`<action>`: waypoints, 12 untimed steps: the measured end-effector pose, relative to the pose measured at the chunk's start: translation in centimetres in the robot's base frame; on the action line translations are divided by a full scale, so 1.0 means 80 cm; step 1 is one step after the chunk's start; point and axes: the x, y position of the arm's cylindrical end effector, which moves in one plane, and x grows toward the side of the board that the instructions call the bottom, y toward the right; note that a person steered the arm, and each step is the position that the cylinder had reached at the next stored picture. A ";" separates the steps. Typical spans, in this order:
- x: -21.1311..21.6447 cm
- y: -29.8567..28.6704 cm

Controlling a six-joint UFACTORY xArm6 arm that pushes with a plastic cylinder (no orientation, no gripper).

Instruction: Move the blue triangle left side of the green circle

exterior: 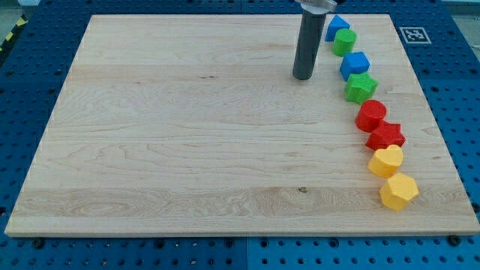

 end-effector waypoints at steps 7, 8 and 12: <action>-0.206 0.006; -0.208 0.070; -0.163 0.133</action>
